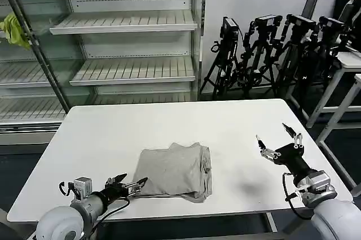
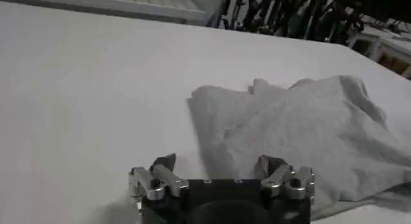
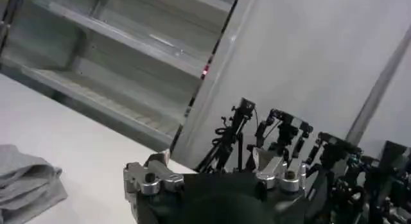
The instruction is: Fold and organize the clothes.
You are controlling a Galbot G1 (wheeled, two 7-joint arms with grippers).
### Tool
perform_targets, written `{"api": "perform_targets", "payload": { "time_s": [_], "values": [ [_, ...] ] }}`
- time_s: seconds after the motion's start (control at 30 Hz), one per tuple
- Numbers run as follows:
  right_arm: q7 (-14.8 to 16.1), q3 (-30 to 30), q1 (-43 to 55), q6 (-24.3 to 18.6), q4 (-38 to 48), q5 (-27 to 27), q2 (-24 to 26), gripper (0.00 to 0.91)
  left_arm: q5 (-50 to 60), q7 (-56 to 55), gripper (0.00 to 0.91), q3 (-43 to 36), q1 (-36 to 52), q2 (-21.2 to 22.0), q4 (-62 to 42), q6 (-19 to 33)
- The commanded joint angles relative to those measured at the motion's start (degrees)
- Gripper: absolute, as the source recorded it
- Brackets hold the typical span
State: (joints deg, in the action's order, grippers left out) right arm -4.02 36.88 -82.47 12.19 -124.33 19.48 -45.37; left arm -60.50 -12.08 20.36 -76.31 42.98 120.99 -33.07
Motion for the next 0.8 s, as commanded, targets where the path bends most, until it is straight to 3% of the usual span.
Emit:
{"api": "perform_targets", "payload": {
  "time_s": [0.03, 0.53, 0.57, 0.6, 0.63, 0.7, 0.8],
  "values": [
    [0.0, 0.6, -1.5, 0.0, 0.0, -0.3, -0.6, 0.907, -0.2, 0.8, 0.907, 0.2, 0.2, -0.2, -0.1, -0.1],
    [0.0, 2.0, -3.8, -0.1, -0.7, -0.9, -1.3, 0.907, 0.0, 1.2, 0.907, -3.3, 4.8, 1.5, -1.1, -0.1],
    [0.0, 2.2, -4.1, -0.1, -0.8, -0.9, -1.4, 0.907, 0.0, 1.2, 0.867, -3.5, 5.0, 1.6, -1.2, -0.1],
    [0.0, 2.4, -4.4, -0.1, -0.9, -0.9, -1.4, 0.907, 0.2, 1.3, 0.736, -4.0, 5.5, 1.8, -1.4, -0.1],
    [0.1, 2.7, -4.8, -0.1, -1.1, -0.9, -1.4, 0.907, 0.2, 1.3, 0.464, -4.5, 5.9, 2.0, -1.7, -0.1],
    [0.1, 3.2, -5.2, -0.1, -1.3, -0.9, -1.5, 0.907, 0.5, 1.4, 0.312, -5.2, 6.4, 2.4, -1.9, -0.1],
    [0.1, 4.0, -6.1, -0.2, -1.6, -0.9, -1.6, 0.907, 0.8, 1.6, 0.212, -5.9, 6.9, 2.8, -2.0, -0.1]
  ]
}}
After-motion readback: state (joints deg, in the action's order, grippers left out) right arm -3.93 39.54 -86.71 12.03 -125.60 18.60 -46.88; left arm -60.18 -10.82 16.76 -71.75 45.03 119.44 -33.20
